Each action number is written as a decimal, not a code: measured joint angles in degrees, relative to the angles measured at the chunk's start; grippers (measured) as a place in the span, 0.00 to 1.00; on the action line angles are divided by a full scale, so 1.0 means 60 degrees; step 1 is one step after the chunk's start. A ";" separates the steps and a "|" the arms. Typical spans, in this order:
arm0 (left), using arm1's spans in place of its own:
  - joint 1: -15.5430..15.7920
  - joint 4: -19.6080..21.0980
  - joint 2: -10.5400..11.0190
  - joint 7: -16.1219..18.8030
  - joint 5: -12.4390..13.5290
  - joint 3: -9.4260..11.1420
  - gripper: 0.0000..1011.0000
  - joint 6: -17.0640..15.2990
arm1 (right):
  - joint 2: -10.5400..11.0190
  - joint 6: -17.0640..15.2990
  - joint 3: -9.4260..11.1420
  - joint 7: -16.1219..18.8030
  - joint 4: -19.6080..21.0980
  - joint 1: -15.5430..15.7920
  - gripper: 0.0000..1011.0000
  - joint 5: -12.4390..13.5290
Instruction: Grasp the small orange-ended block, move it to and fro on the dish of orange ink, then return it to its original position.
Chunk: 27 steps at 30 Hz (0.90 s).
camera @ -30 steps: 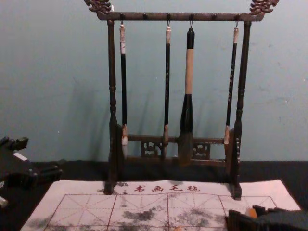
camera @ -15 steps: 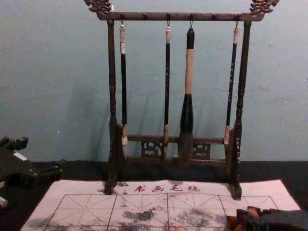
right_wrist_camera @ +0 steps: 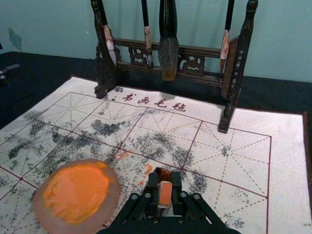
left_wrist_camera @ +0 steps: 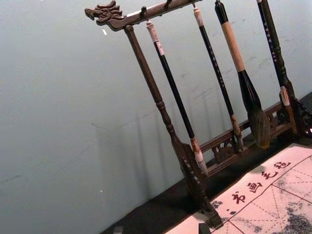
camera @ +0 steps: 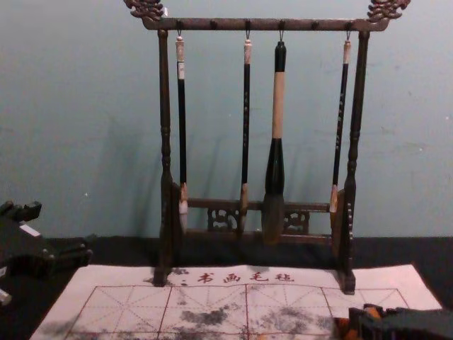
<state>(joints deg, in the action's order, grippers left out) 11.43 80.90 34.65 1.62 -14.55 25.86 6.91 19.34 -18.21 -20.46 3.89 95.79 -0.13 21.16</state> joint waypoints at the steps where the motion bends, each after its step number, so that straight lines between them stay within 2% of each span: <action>1: 0.0000 0.0000 0.0000 0.0000 0.0000 0.0001 0.99 0.0000 | -0.0002 0.0000 0.0005 0.0005 0.0000 0.0000 0.13 -0.0001; 11: 0.0000 0.0000 0.0000 0.0000 0.0000 0.0000 0.99 0.0000 | -0.0203 0.0074 0.0258 0.0432 0.0180 0.0045 0.13 0.0057; 20: 0.0000 0.0000 0.0000 0.0000 0.0000 0.0000 0.99 0.0000 | 0.0363 0.0127 0.0199 0.1137 0.0450 -0.0130 0.13 -0.0475; 27: 0.0000 0.0001 0.0000 0.0000 0.0000 0.0000 0.99 0.0000 | 0.0931 0.0509 0.0354 0.2074 0.0590 -0.0345 0.13 -0.0676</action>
<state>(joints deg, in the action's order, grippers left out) 11.43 80.90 34.64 1.62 -14.55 25.86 6.91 24.93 -15.16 -18.33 16.33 99.33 -2.19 17.10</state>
